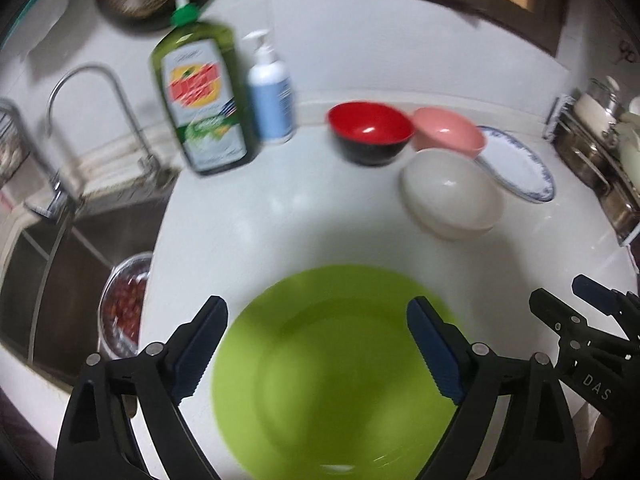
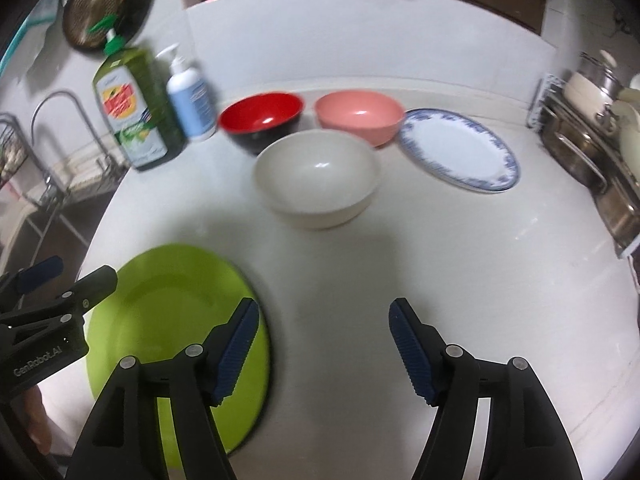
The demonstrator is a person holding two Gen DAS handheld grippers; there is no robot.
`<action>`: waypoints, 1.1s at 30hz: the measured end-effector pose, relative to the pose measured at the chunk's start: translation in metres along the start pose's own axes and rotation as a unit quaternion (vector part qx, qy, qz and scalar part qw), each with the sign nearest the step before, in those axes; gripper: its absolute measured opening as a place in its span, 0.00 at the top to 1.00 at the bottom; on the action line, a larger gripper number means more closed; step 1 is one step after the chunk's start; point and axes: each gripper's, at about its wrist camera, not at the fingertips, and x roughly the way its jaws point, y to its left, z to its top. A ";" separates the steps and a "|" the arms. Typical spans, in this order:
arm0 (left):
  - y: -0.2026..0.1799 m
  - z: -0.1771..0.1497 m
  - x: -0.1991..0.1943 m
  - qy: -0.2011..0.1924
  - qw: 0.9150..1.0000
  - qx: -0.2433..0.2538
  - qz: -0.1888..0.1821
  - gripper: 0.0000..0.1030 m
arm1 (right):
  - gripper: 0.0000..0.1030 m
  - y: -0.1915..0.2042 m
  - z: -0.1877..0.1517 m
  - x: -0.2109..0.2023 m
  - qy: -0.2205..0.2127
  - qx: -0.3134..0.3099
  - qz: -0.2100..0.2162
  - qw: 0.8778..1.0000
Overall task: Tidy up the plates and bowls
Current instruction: 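Lower the green plate onto the blue-and-white plate and open both grippers, then move both grippers to the rim of the blue-and-white plate by the pot rack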
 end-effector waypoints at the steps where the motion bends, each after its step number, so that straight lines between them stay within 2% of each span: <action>1: -0.007 0.005 -0.001 -0.003 1.000 0.007 -0.004 0.06 | 0.34 -0.007 0.003 -0.003 -0.004 0.005 -0.004 1.000; 8: -0.055 0.042 -0.009 -0.028 0.998 0.050 -0.025 0.02 | 0.33 -0.055 0.020 -0.018 -0.031 0.030 -0.041 0.998; 19: -0.125 0.099 -0.013 -0.067 0.991 0.103 -0.045 0.03 | 0.33 -0.123 0.060 -0.026 -0.054 0.063 -0.062 0.995; 27: -0.172 0.146 0.004 -0.062 0.985 0.149 -0.067 0.04 | 0.33 -0.163 0.095 -0.022 -0.065 0.086 -0.074 0.991; 33: -0.212 0.185 0.031 -0.046 0.977 0.196 -0.075 0.05 | 0.34 -0.183 0.126 -0.007 -0.055 0.101 -0.085 0.990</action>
